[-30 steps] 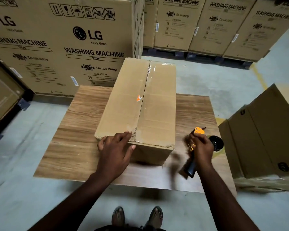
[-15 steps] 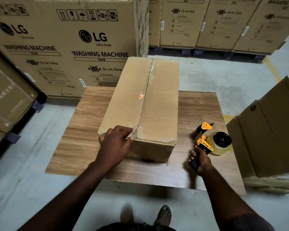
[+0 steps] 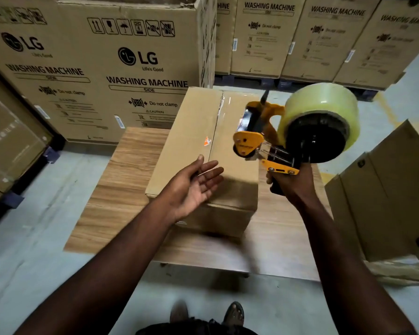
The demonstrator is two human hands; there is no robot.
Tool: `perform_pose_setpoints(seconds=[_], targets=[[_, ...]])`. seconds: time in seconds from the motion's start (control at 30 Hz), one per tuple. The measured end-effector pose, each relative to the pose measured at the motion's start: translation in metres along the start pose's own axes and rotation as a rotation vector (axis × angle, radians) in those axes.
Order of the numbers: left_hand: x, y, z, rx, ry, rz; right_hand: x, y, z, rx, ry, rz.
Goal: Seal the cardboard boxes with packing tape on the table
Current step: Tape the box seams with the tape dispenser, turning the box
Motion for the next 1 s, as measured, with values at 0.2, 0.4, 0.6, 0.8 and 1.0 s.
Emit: perform_pose_setpoints(seconds=[0.2, 0.4, 0.6, 0.8, 1.0], targets=[[-0.003, -0.009, -0.017, 0.028, -0.179, -0.339, -0.030, -0.024, -0.026, 0.339, -0.218, -0.213], [0.030, -0.025, -0.028, 0.013, -0.150, -0.453, -0.050, -0.008, -0.038, 0.352, -0.263, -0.269], [0.051, -0.022, -0.041, 0.034, -0.165, -0.417, -0.063, -0.016, -0.048, 0.279, -0.329, -0.224], [0.065, -0.027, -0.041, 0.088, 0.098, -0.376, -0.075, -0.004, -0.047, 0.224, -0.313, -0.352], [0.099, -0.012, -0.042, -0.068, 0.173, 0.197, -0.089, -0.010, -0.058, 0.250, -0.331, -0.538]])
Point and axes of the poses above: each hand's wrist, its own z-axis towards the middle knuckle, its own x-axis out of the back of the hand, y = z × x, the point moved 1 cm from there along z, towards the middle knuckle, and after that the axes turned 4 degrees about z, right-handed, at the moved point
